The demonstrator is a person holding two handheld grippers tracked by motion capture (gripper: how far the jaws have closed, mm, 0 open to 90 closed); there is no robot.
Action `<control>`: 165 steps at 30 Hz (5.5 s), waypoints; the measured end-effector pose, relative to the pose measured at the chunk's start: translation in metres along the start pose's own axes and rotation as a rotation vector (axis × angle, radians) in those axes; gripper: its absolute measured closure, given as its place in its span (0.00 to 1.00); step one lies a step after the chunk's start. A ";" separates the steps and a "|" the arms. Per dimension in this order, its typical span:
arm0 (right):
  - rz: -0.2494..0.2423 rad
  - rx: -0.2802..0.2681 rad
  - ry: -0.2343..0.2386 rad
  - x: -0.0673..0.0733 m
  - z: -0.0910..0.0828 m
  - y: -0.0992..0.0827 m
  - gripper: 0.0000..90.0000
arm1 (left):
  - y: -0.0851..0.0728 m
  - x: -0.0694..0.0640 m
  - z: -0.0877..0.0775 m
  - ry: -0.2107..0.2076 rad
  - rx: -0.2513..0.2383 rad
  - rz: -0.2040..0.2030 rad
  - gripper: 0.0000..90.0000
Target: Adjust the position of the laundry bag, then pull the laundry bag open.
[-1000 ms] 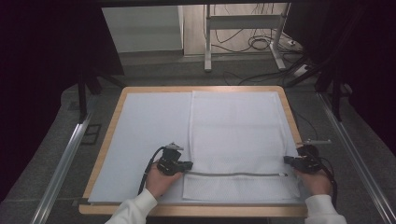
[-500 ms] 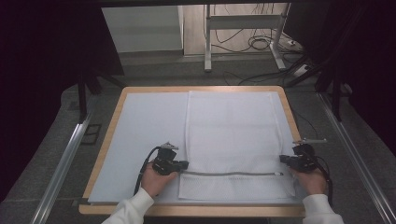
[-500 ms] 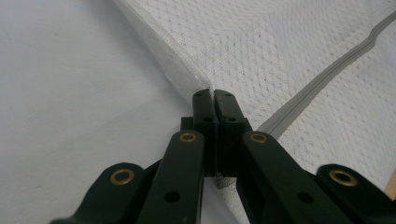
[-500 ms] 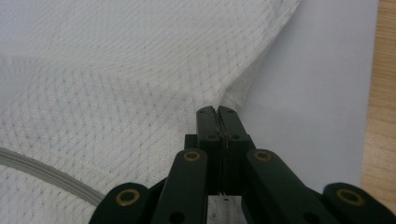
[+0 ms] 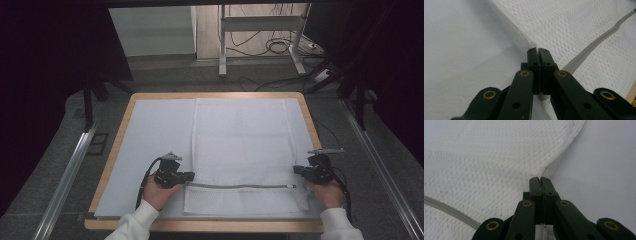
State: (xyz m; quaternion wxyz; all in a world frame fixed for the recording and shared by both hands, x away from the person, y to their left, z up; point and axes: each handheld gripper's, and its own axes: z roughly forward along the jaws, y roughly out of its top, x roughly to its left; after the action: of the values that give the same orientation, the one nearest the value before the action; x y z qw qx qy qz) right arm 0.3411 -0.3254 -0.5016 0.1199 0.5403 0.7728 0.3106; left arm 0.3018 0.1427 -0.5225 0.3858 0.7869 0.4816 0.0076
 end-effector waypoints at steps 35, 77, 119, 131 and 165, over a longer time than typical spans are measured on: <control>-0.061 -0.018 0.061 0.040 0.017 0.012 0.98 | -0.022 0.030 -0.028 0.027 -0.010 -0.053 0.99; -0.133 -0.007 0.136 0.080 0.037 0.017 0.98 | -0.044 0.066 -0.060 0.073 -0.039 -0.125 0.99; -0.170 -0.024 0.087 0.076 0.034 0.011 0.62 | -0.045 0.070 -0.065 0.205 -0.100 -0.120 0.40; -0.140 -0.151 0.105 0.073 0.012 0.006 0.35 | -0.026 0.033 -0.074 0.188 -0.183 0.012 0.31; -0.138 -0.216 0.082 0.056 -0.016 -0.026 0.35 | 0.008 -0.042 -0.018 0.008 -0.093 0.145 0.37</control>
State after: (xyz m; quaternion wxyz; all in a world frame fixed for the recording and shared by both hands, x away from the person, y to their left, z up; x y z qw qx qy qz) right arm 0.2907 -0.2858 -0.4966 0.1665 0.4567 0.7744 0.4049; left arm 0.2783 0.1191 -0.4899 0.4184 0.8007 0.4243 0.0612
